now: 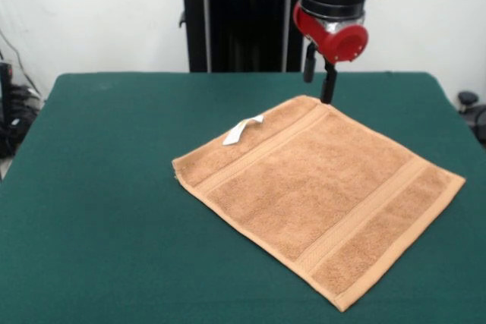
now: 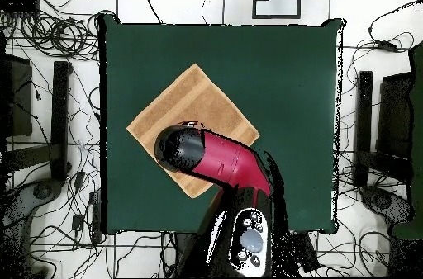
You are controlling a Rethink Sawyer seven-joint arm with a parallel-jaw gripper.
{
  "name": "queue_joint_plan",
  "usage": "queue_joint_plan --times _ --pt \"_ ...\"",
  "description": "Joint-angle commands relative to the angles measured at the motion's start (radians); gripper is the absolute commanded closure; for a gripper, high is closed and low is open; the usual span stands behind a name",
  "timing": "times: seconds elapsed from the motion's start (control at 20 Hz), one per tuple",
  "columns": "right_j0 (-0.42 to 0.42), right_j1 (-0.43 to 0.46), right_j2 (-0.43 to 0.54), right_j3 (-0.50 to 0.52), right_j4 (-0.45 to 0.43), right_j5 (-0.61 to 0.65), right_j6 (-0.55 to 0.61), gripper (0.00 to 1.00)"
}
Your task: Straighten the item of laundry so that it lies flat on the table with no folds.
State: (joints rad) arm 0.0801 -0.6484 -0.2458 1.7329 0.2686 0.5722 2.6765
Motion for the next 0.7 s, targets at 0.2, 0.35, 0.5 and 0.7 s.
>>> queue_joint_plan --times 0.2,0.35,0.5,0.7 --pt "0.012 0.026 0.102 0.098 -0.033 -0.039 0.03 0.0" --pt "0.014 0.029 0.102 0.099 -0.035 -0.046 0.03 0.0" --pt "0.014 0.033 0.102 0.099 -0.039 -0.054 0.028 0.0" --pt "0.015 0.032 0.098 0.096 -0.042 -0.051 0.026 0.0"
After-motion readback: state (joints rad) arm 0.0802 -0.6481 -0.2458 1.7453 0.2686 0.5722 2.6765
